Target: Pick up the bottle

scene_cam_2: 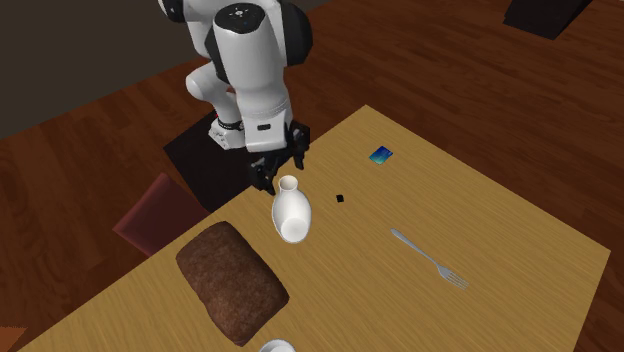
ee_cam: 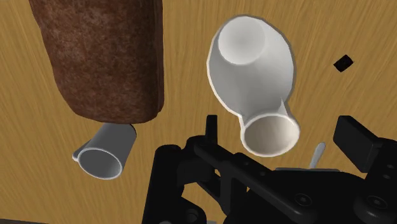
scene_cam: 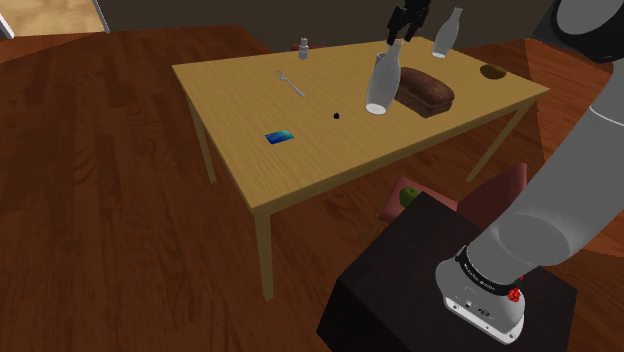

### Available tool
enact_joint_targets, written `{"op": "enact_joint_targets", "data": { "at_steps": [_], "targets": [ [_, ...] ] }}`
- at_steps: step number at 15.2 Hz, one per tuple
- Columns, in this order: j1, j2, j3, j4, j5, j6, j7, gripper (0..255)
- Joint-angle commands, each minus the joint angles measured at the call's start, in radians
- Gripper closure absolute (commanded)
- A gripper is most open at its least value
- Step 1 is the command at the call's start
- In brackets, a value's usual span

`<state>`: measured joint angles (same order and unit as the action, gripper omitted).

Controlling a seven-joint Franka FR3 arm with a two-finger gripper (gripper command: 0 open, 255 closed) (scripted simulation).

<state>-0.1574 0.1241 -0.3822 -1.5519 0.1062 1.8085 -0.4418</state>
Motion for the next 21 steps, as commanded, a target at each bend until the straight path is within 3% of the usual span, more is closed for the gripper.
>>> {"op": "enact_joint_targets", "data": {
  "at_steps": [1, 7, 8, 17, 21],
  "targets": [
    [-0.002, 0.002, -0.001, -0.02, 0.001, 0.024, -0.006, 0],
    [0.001, -0.003, 0.001, -0.088, 0.001, 0.087, -0.008, 0],
    [0.001, -0.002, 0.0, -0.087, 0.001, 0.086, -0.009, 255],
    [0.001, -0.003, 0.001, -0.088, 0.001, 0.087, -0.008, 255],
    [-0.001, 0.002, -0.001, -0.029, 0.001, 0.032, -0.006, 255]
  ]
}}
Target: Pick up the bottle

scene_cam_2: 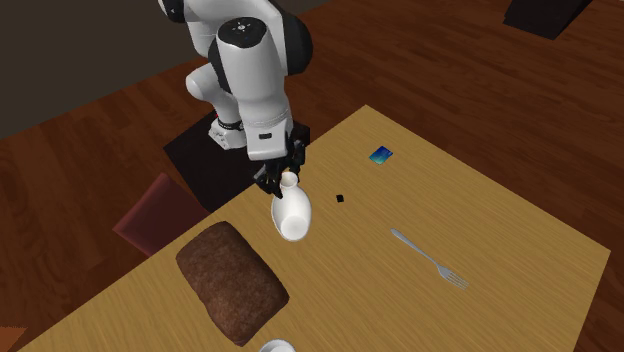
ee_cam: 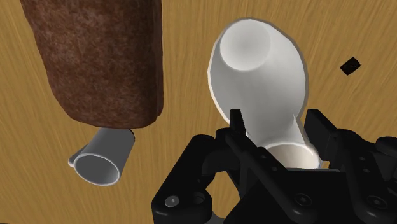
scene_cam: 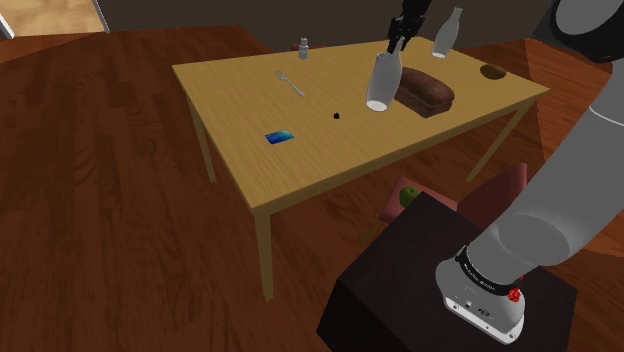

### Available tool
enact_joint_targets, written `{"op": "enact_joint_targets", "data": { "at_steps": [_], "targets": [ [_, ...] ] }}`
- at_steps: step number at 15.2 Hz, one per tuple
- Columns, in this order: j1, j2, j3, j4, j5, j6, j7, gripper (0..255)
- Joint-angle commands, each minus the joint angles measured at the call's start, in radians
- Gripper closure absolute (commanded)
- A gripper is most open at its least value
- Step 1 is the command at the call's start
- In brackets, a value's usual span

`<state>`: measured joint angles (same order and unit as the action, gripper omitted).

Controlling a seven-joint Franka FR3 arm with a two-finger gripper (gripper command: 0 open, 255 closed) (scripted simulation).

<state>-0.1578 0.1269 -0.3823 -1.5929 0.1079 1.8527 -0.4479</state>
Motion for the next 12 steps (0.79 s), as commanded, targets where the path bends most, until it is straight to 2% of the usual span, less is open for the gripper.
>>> {"op": "enact_joint_targets", "data": {
  "at_steps": [1, 12],
  "targets": [
    [-0.001, 0.0, -0.001, 0.027, 0.0, -0.027, 0.001, 255],
    [-0.014, 0.036, -0.006, 0.21, 0.013, -0.177, 0.001, 255]
  ]
}}
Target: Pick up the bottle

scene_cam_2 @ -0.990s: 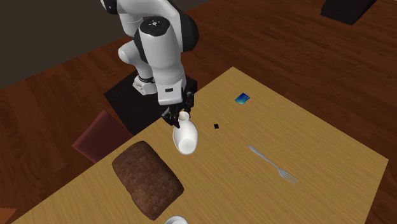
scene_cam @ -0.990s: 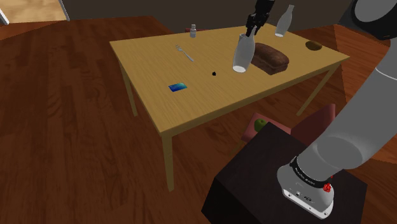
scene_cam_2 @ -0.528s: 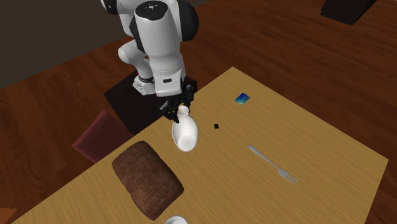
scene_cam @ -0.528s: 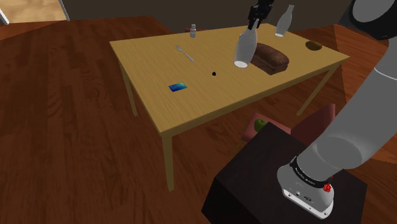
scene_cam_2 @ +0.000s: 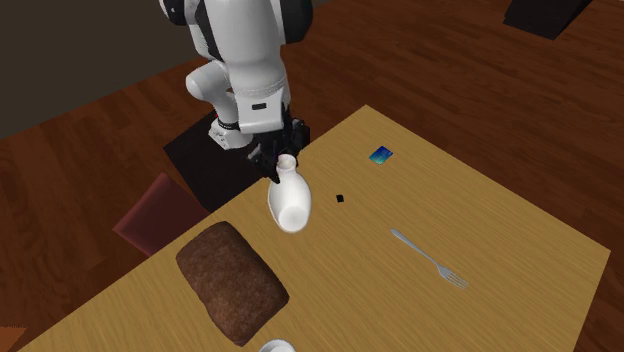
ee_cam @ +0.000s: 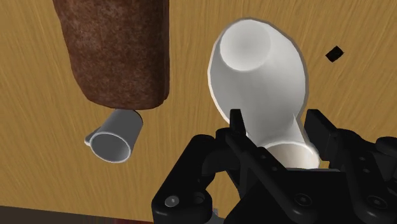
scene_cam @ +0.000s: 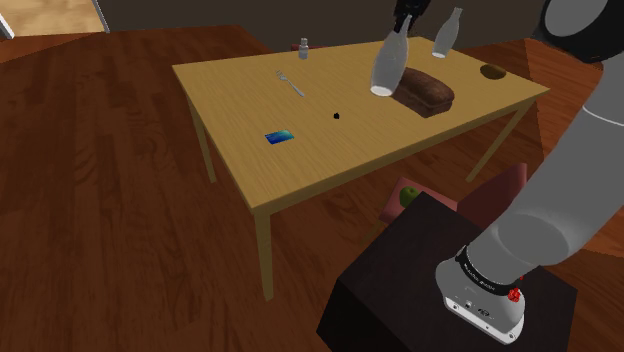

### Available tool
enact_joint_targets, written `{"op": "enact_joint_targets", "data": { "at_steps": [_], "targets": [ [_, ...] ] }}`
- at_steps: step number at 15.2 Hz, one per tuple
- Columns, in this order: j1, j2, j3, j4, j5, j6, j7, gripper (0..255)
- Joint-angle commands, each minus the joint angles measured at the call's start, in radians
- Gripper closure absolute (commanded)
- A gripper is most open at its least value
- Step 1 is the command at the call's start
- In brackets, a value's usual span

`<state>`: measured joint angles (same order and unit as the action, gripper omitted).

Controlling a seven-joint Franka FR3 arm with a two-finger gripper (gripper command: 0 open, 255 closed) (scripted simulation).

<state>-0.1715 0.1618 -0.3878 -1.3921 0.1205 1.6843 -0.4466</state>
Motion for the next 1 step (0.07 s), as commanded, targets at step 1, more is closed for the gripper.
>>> {"op": "enact_joint_targets", "data": {
  "at_steps": [1],
  "targets": [
    [-0.001, 0.001, 0.0, 0.009, 0.0, -0.008, 0.0, 255]
  ]
}}
